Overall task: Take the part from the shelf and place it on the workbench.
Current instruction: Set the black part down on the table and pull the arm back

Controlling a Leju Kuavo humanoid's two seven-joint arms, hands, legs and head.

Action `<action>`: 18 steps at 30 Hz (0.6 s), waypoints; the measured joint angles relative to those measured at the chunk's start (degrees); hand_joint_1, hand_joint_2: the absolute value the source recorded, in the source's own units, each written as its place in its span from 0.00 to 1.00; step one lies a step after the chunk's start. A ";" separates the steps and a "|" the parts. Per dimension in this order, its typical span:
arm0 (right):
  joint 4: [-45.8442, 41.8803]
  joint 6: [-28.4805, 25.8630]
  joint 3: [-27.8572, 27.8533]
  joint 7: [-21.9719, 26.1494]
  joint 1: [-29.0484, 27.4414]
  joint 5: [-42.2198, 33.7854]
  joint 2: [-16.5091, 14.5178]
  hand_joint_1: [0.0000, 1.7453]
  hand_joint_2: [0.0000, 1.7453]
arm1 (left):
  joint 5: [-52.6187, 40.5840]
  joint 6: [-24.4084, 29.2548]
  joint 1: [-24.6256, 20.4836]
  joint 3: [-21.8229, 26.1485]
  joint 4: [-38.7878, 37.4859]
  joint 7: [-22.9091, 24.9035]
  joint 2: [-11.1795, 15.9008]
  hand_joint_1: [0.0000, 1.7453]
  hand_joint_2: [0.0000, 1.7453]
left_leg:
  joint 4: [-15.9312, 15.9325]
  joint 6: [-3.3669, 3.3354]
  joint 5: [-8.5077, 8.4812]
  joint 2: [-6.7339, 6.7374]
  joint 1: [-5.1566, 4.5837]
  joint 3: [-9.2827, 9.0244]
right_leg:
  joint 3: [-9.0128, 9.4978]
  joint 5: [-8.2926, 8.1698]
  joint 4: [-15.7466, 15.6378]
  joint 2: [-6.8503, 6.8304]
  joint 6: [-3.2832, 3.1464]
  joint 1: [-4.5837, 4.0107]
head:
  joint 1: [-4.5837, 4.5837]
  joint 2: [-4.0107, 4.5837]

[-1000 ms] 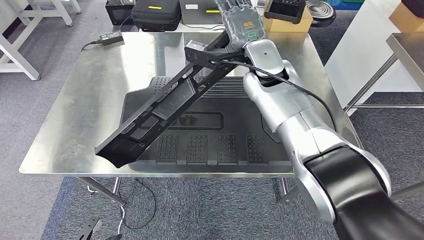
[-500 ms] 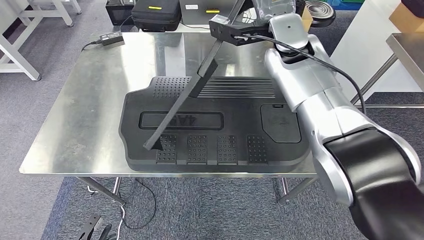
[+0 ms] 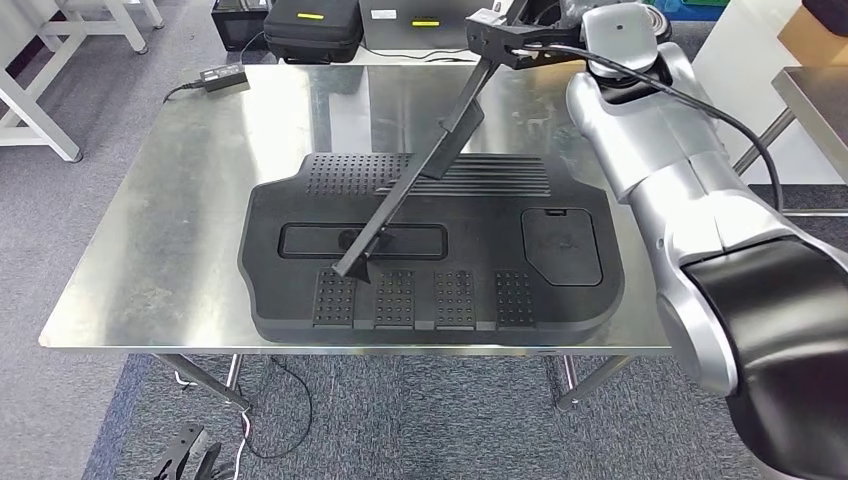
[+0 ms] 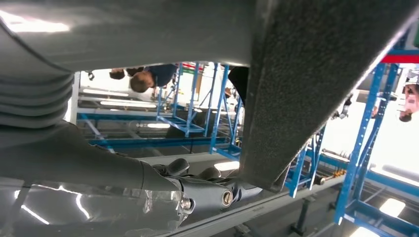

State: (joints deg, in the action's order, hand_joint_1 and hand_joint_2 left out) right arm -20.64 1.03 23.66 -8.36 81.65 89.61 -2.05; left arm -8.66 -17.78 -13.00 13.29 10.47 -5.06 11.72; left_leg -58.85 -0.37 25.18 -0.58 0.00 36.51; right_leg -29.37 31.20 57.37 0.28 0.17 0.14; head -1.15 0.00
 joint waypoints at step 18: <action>1.85 4.49 12.67 -4.41 4.13 0.00 0.28 0.00 0.00 | -0.38 0.03 -0.01 0.00 0.00 -0.83 -0.04 0.00 0.00 | 0.06 0.00 0.00 0.00 0.00 -0.08 | 0.09 0.00 0.01 0.00 -0.01 -0.01 | 0.18 0.00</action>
State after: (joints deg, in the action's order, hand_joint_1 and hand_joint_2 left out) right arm -18.79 5.52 36.33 -12.77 85.78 89.61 -1.78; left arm -9.04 -17.75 -13.01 13.29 10.47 -5.89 11.68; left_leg -58.80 -0.36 25.18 -0.58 0.00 36.43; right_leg -29.27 31.20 57.38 0.28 0.16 0.12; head -0.97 0.00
